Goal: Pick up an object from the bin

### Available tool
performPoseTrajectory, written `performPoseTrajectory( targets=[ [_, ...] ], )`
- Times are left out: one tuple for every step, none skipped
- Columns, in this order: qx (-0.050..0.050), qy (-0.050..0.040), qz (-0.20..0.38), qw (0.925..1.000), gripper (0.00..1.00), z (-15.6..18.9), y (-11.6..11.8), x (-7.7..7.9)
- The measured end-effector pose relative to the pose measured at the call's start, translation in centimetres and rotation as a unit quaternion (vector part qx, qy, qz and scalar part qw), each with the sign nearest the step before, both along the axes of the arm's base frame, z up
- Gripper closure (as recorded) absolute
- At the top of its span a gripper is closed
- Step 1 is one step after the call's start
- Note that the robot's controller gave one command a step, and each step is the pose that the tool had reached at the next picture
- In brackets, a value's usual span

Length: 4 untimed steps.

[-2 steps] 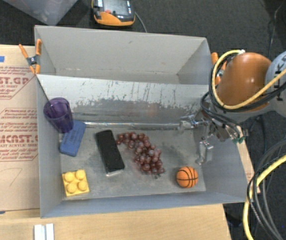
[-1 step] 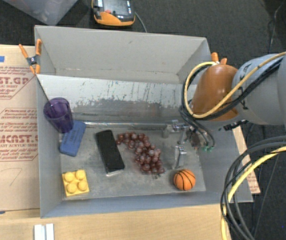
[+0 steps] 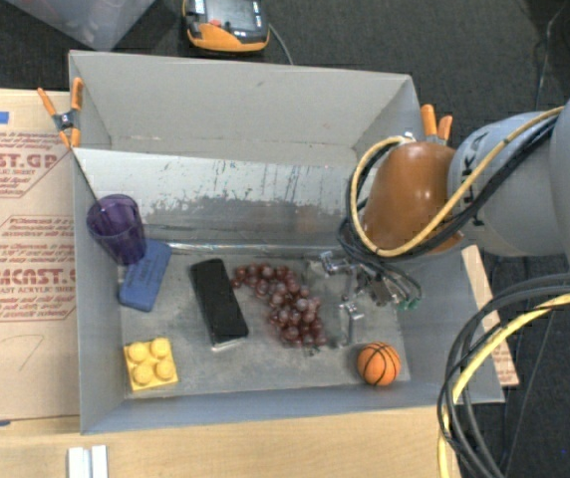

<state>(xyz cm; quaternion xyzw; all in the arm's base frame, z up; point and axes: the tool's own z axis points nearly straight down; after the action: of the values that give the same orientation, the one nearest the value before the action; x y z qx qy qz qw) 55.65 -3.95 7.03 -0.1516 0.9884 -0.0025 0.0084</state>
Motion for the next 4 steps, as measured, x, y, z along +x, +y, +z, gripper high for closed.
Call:
performPoseTrajectory(
  targets=[
    [0.003, 0.0052, -0.088, 0.9961, 0.0, 0.9, 8.0, 1.7],
    [0.003, 0.0015, -0.189, 0.9819, 0.0, 0.1, 2.8, -5.3],
    [0.005, -0.0006, -0.077, 0.997, 0.0, 0.0, 11.8, 1.3],
    [0.005, 0.0034, -0.349, 0.9372, 0.0, 0.0, 5.6, -2.3]
  ],
)
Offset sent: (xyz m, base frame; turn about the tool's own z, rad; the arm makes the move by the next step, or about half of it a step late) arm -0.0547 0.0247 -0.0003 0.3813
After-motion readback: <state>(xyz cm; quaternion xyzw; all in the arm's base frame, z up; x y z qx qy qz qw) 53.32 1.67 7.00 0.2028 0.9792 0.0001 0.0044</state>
